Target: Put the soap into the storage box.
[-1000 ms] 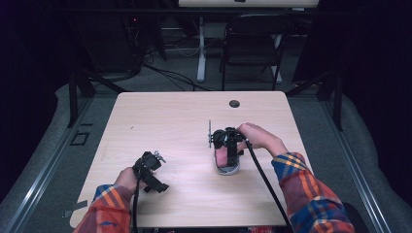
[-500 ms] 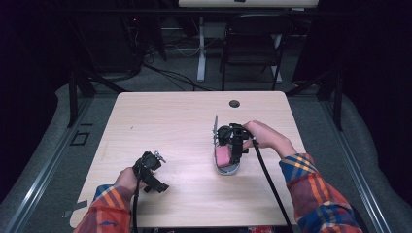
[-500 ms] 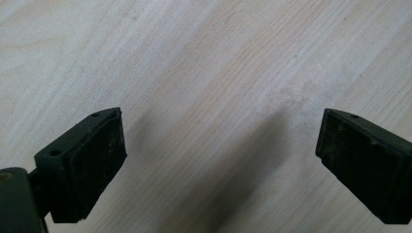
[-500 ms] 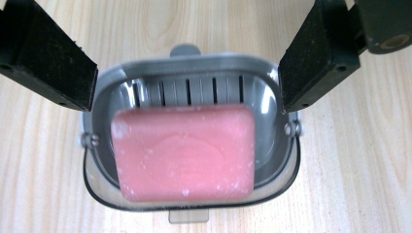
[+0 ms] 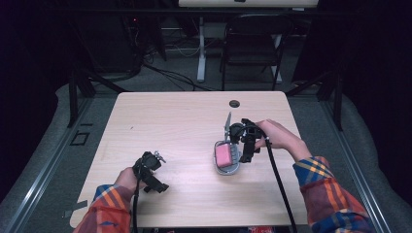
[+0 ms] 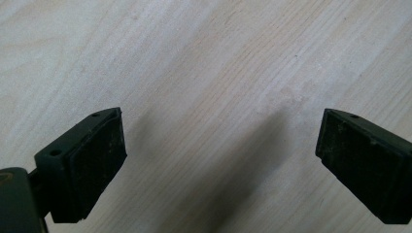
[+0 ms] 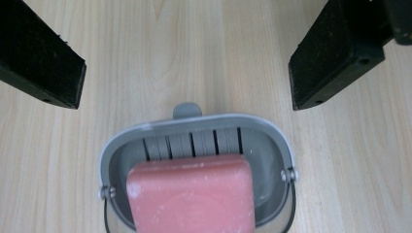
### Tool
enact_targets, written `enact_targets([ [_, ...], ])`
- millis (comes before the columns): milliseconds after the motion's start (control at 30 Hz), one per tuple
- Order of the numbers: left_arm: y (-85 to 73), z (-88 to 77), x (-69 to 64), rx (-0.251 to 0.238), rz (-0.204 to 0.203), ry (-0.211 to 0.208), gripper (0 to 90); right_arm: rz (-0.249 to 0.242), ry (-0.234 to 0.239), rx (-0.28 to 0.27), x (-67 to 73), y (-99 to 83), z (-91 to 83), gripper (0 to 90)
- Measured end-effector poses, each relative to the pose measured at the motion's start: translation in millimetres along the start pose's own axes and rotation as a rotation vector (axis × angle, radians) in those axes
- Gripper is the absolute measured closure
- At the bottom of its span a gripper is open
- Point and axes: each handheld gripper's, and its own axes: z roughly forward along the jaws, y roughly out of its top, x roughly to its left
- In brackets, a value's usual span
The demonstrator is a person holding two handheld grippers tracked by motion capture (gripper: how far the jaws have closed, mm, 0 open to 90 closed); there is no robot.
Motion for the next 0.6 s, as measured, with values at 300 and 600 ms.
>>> enact_targets([
  [300, 0.1, -0.2, -0.3, 0.002, 0.002, 0.002, 4.0, 0.036, -0.01, 0.009, 8.5, -25.1, -3.2, 0.0],
  [600, 0.3, 0.3, -0.6, 0.004, 0.005, 0.005, 4.1, 0.099, -0.036, 0.005, 22.5, -55.7, 4.8, 0.0],
])
